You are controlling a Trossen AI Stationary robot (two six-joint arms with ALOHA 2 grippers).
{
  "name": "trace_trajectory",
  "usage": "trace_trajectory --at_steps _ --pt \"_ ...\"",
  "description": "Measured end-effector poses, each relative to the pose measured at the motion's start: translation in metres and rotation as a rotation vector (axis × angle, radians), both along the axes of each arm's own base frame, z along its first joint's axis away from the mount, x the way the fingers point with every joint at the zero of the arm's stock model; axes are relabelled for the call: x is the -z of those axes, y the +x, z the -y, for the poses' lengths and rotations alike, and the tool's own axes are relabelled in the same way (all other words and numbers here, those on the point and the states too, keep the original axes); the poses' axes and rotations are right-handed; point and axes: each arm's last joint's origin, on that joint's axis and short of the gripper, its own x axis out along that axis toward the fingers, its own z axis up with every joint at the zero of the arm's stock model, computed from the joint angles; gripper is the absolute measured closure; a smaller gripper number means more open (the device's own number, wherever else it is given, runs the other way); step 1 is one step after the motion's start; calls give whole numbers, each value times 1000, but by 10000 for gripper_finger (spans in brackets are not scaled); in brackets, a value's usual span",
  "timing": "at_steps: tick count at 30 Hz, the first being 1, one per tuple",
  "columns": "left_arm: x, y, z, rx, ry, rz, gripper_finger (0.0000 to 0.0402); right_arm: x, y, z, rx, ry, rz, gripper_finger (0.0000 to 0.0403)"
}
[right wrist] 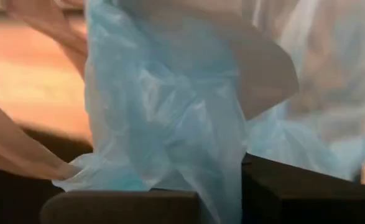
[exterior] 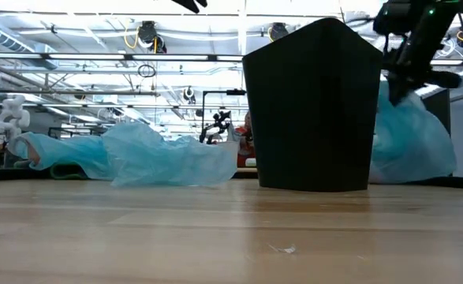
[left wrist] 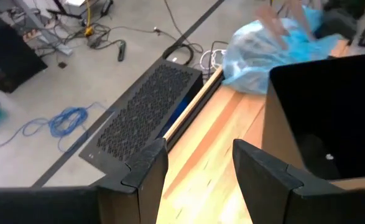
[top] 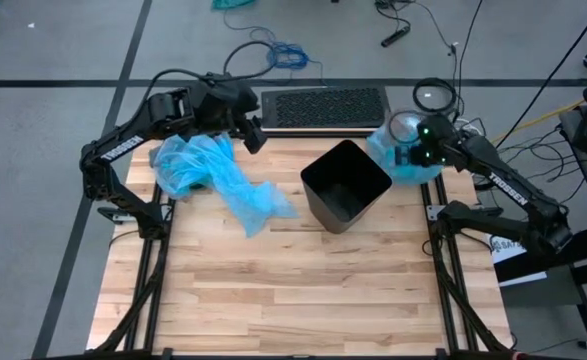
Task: Place trash/remove bag and relplace
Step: Remove the blue trash bag from the trash bin
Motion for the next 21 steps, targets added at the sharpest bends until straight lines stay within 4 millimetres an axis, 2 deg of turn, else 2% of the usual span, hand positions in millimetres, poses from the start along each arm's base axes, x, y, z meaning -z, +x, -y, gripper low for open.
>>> trace_trajectory --at_steps 3,5,8,12,17,21 --pt "2 -5 -4 -19 -11 -28 217 3 -1 -15 -70 111 -23 403" --pt "2 -6 -7 -31 -12 -33 217 -4 -2 -28 -106 152 13 403" --pt "3 -7 -8 -36 -15 -41 217 -23 -10 -50 -110 200 37 403" --pt "4 -9 -11 -33 -6 -62 217 -60 -25 -71 -112 241 62 403" --pt "3 -11 -18 -52 1 -59 217 -101 -35 -77 -94 98 130 403" --pt "2 -12 -23 -50 10 -46 217 -111 -29 -67 -58 -50 93 403"
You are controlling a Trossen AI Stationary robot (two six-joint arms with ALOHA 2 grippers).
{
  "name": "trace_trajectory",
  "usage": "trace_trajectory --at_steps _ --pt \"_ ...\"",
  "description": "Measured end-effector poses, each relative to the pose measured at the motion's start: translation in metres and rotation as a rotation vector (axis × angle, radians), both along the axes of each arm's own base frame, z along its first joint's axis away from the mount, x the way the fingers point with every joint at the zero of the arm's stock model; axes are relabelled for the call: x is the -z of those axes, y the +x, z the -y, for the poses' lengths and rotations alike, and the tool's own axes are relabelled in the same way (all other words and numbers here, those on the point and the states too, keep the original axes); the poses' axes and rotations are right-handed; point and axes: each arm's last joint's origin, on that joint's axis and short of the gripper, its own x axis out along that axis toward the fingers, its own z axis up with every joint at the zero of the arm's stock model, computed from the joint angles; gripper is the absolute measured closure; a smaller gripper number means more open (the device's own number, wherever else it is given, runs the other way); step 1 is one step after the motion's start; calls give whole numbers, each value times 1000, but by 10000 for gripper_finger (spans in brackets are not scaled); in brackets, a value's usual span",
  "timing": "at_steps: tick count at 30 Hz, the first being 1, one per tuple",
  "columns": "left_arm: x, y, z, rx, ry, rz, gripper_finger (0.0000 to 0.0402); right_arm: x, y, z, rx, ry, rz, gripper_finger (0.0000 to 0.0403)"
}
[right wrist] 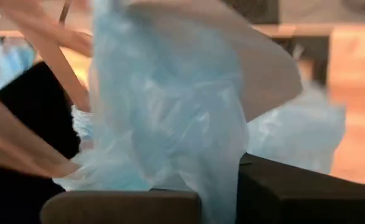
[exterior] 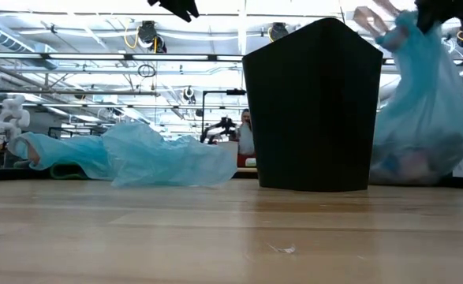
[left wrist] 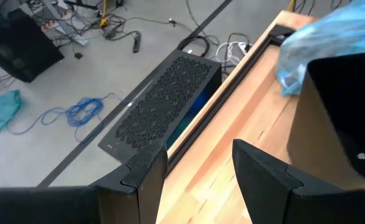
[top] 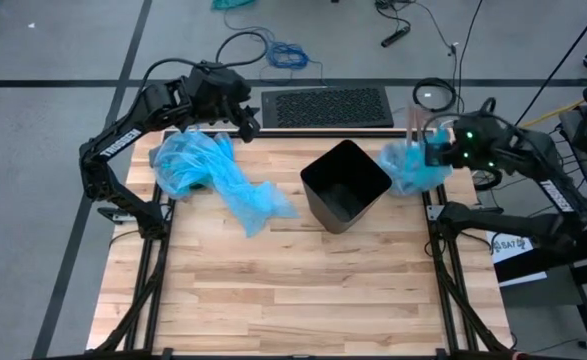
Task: Place trash/remove bag and relplace
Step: Remove the blue trash bag from the trash bin
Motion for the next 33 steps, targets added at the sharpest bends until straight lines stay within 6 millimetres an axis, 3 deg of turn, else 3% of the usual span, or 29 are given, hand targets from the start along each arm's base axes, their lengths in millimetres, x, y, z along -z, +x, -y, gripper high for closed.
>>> trace_trajectory --at_steps 5,10,14,19,24,33 --pt "-1 0 -3 1 1 20 217 23 25 25 -6 -33 -171 403" --pt "0 1 -2 46 -31 25 217 77 51 62 -51 58 -289 403" --pt "14 4 -3 56 -70 -24 217 124 60 89 -74 213 -314 403" --pt "42 -3 -8 51 -154 -59 217 170 62 111 -81 388 -393 403" --pt "81 -15 -15 56 -249 13 217 203 73 126 -127 460 -420 403" --pt "158 -36 -13 72 -463 71 217 237 83 135 -278 621 -399 399"
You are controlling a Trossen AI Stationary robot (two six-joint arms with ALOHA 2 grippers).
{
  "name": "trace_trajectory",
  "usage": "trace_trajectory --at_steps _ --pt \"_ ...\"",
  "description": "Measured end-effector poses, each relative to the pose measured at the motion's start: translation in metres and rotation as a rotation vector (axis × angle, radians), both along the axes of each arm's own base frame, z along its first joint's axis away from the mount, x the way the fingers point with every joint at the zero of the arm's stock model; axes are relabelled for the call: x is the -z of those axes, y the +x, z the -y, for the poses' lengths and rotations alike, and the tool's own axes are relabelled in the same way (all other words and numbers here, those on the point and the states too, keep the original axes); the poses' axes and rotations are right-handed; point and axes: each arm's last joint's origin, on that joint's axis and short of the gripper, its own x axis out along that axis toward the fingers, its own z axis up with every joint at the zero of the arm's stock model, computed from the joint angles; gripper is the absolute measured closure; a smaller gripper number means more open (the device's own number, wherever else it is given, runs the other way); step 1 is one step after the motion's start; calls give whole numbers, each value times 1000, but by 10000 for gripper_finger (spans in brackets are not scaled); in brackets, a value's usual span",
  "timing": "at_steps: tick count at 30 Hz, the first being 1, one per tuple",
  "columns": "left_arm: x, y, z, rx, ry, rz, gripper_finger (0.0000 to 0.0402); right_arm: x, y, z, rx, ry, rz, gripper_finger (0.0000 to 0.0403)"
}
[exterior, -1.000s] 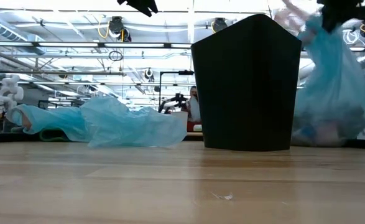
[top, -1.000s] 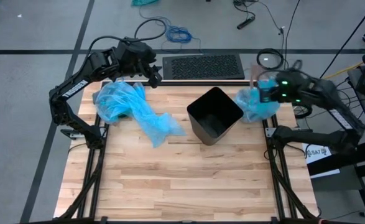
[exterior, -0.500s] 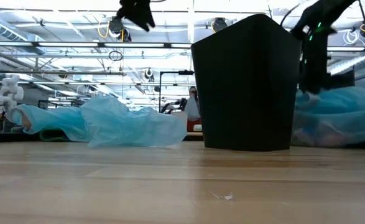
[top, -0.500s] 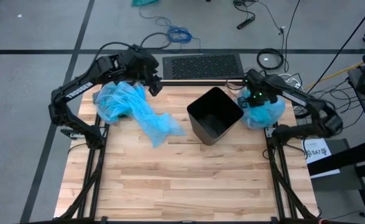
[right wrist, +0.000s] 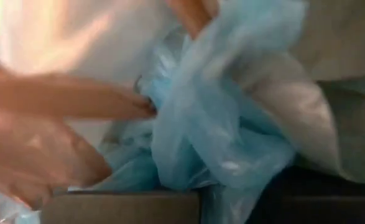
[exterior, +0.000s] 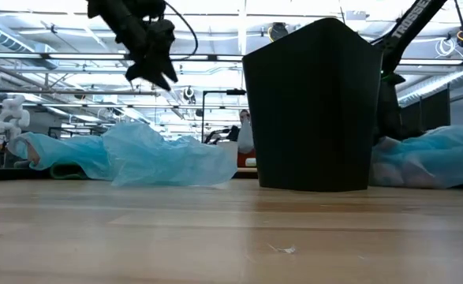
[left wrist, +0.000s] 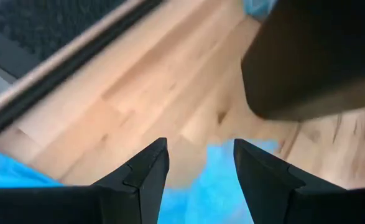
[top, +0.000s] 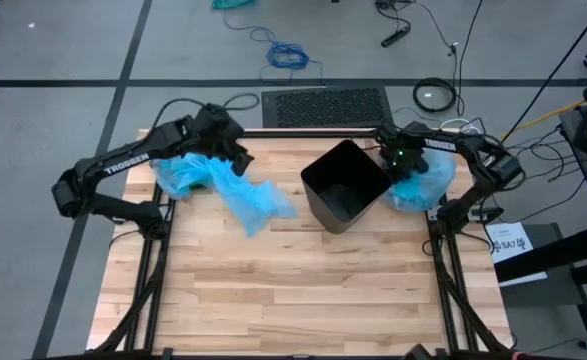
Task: Place trash/remove bag and relplace
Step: Remove the blue trash bag from the trash bin
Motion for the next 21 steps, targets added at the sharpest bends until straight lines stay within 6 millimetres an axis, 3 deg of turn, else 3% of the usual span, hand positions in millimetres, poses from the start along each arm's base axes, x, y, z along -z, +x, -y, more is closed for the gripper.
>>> trace_trajectory --at_steps 8,16,21 --pt "16 -2 4 58 -15 -35 217 -3 -3 -4 55 96 55 330" --pt "14 -13 -8 56 28 -32 217 -40 -16 -21 130 27 103 228" --pt "14 -16 -13 56 35 -31 217 -68 -27 -37 197 -51 168 184"
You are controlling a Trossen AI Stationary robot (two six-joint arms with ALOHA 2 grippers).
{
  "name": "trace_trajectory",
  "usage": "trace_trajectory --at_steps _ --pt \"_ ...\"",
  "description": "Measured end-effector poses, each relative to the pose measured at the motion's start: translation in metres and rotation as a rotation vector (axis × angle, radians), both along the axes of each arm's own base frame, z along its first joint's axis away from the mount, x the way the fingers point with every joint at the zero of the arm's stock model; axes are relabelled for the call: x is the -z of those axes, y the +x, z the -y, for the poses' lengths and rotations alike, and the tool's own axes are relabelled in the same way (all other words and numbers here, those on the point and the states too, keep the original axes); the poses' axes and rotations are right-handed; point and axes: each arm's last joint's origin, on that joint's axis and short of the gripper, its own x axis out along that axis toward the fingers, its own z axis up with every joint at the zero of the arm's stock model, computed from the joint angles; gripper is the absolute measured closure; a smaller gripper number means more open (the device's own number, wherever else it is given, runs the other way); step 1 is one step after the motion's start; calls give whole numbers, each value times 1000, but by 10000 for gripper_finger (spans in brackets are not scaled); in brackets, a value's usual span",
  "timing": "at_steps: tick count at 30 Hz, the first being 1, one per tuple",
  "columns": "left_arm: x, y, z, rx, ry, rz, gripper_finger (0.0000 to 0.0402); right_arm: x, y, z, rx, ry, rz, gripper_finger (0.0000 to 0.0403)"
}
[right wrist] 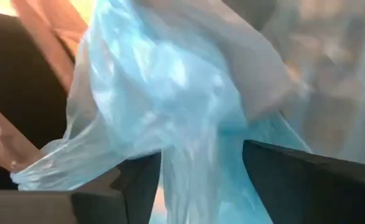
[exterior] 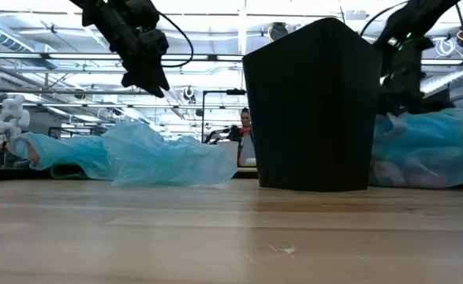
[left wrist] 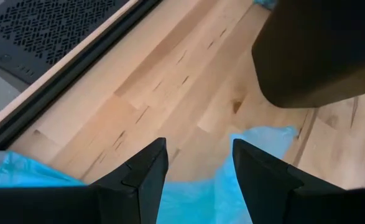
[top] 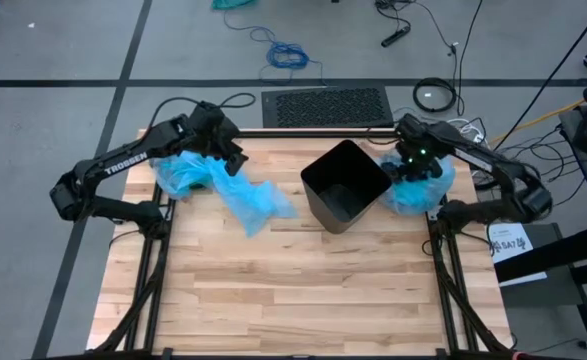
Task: Place trash/remove bag and relplace
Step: Remove the blue trash bag from the trash bin, then put the blue trash bag into the trash bin
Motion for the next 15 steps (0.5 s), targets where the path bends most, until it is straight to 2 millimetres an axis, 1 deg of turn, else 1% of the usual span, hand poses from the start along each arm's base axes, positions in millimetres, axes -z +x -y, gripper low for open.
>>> trace_trajectory --at_steps 4,8,11,15 --pt "0 0 0 -2 -1 -1 217 -23 -11 -15 1 -29 20 168" --pt "0 0 0 -13 -12 3 217 -49 -20 -28 -41 -74 41 168" --pt "0 0 0 -64 -58 19 217 -71 -24 -33 -61 -134 78 170" --pt "0 0 0 -162 -122 44 217 -104 -28 -38 -88 -259 142 171"
